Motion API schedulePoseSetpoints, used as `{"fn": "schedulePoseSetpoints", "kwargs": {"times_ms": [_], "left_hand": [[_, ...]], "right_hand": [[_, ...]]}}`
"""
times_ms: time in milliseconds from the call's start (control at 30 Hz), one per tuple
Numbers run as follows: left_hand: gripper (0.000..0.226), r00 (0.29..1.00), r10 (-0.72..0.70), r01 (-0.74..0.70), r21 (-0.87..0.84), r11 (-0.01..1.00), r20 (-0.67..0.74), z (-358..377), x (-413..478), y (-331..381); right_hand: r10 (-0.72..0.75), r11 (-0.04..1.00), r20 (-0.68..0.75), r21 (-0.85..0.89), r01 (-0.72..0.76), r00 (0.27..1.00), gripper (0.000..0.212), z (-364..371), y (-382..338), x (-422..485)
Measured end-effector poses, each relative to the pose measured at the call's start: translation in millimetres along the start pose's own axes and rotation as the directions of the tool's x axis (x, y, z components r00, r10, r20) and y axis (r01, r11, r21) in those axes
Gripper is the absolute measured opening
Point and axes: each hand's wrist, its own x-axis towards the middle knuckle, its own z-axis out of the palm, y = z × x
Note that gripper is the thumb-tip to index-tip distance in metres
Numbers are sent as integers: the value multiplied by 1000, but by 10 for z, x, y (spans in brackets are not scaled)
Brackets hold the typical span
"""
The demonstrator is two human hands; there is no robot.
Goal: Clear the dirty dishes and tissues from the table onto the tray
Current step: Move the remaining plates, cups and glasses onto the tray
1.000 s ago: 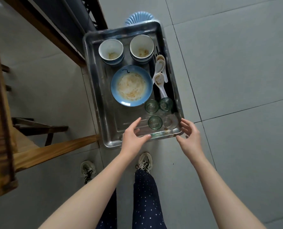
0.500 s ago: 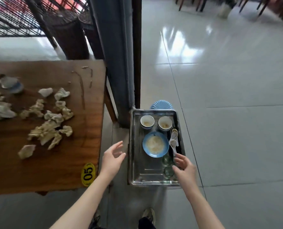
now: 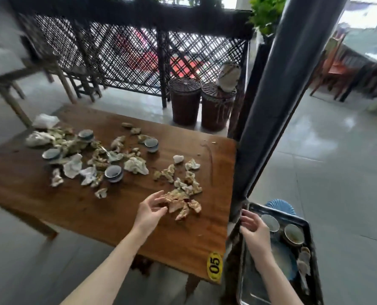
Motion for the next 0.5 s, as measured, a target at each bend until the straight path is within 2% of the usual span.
{"fn": "schedulePoseSetpoints", "kwargs": {"times_ms": [233, 500], "left_hand": [[49, 995, -66, 70, 55, 996, -80, -1193, 340, -262], [50, 985, -118, 124, 38, 992, -127, -1729, 575, -389]], "right_hand": [[-22, 1000, 70, 23, 21, 997, 42, 1098, -405, -29], [-32, 999, 168, -28, 37, 985, 43, 1624, -606, 7]]}}
